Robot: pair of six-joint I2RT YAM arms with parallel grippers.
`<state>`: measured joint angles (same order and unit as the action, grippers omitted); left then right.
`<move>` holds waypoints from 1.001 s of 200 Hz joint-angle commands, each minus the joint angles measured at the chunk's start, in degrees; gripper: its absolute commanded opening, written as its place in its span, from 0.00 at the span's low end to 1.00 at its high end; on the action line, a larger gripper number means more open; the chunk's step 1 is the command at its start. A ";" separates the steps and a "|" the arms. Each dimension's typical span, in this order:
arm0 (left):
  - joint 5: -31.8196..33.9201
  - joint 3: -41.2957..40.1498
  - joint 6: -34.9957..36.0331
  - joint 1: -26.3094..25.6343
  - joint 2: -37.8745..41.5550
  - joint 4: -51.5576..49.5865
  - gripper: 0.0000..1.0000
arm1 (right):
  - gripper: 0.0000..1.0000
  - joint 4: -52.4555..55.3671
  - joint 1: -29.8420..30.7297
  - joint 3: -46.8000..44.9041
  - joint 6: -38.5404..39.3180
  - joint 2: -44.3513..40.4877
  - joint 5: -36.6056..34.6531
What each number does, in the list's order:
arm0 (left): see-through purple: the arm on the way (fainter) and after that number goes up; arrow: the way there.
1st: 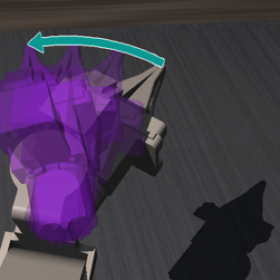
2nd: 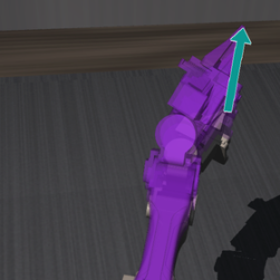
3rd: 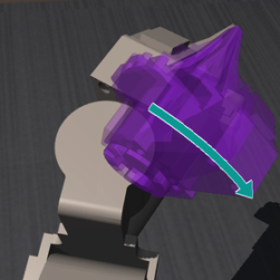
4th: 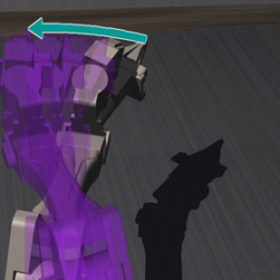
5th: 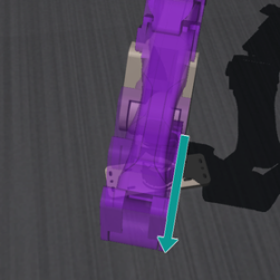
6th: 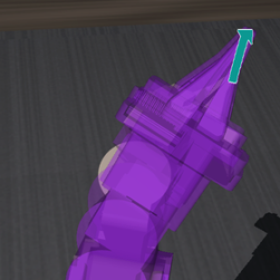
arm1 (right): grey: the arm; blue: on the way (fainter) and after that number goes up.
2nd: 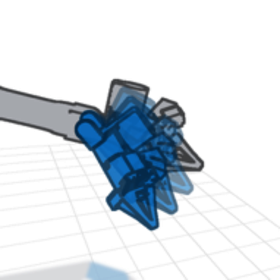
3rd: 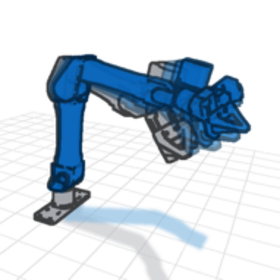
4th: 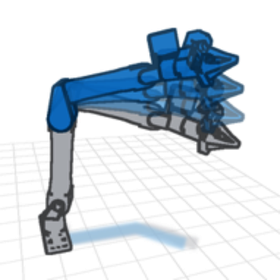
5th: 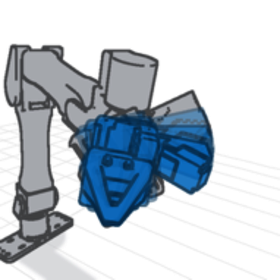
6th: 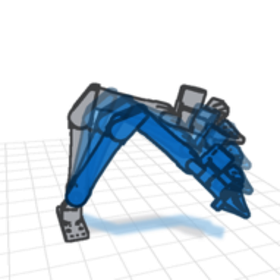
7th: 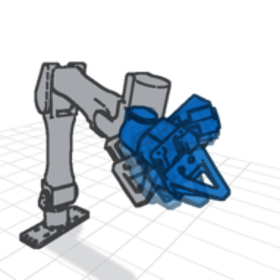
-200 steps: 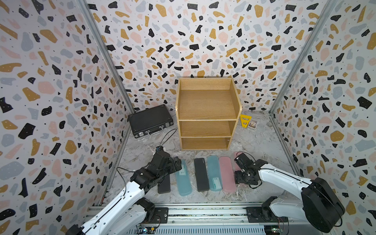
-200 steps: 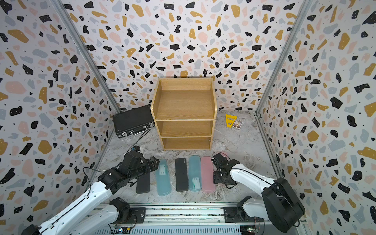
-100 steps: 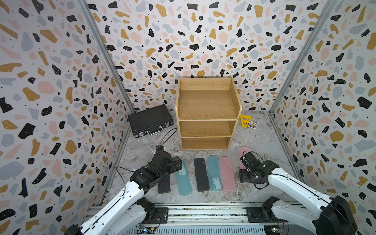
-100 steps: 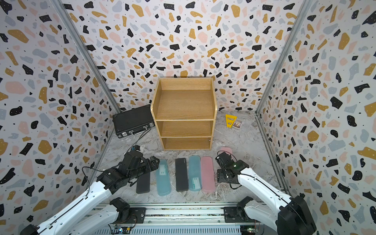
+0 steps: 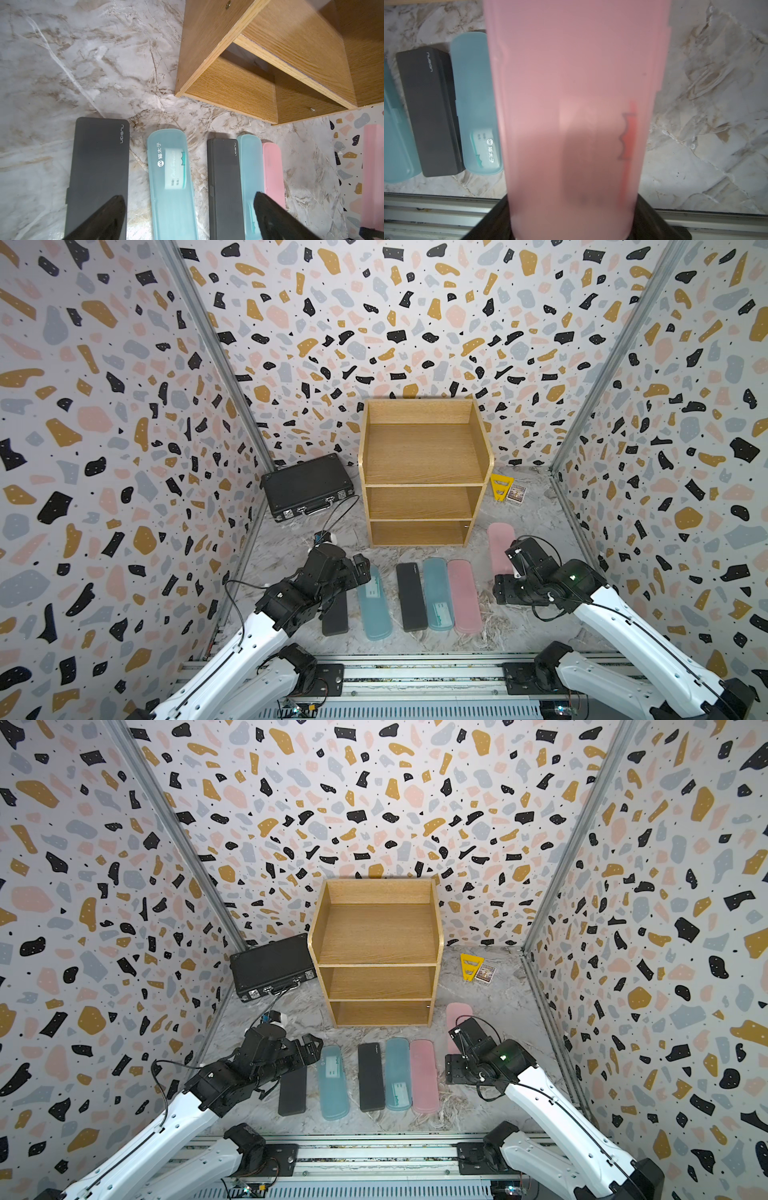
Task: Place the pencil cases on the shelf according to color
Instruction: Pick up the pencil case from the center of the board, then place the pencil case on the shelf.
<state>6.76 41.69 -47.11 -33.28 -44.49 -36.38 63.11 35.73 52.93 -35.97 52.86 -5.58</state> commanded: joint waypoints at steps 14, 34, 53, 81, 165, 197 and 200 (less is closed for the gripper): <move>1.63 2.84 1.06 -0.62 0.11 -1.15 1.00 | 0.31 5.86 2.85 3.90 -0.73 -0.63 -1.29; 1.75 3.02 1.14 -0.65 0.02 -1.24 1.00 | 0.29 6.82 4.35 4.70 -1.67 -1.27 -1.06; 1.95 2.93 1.06 -0.90 -0.15 -1.16 1.00 | 0.28 7.80 6.36 5.07 -2.22 -0.96 -0.74; 2.28 3.00 1.07 -1.05 -0.43 -1.24 1.00 | 0.26 8.07 10.39 4.69 -3.89 -0.83 -1.65; 4.71 5.34 2.21 -1.27 -0.06 -2.89 1.00 | 0.24 8.04 21.84 12.63 -6.97 4.86 -4.91; 9.85 9.09 5.02 -1.26 -1.64 -5.25 1.00 | 0.23 8.34 24.64 17.51 -6.31 7.98 -5.58; 10.21 9.51 5.16 -1.31 -1.85 -5.47 1.00 | 0.23 8.34 24.68 17.88 -6.24 8.11 -5.53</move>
<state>11.81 47.22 -44.93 -34.26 -45.25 -40.03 70.30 59.20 66.78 -42.06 60.12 -9.02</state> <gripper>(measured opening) 0.993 0.766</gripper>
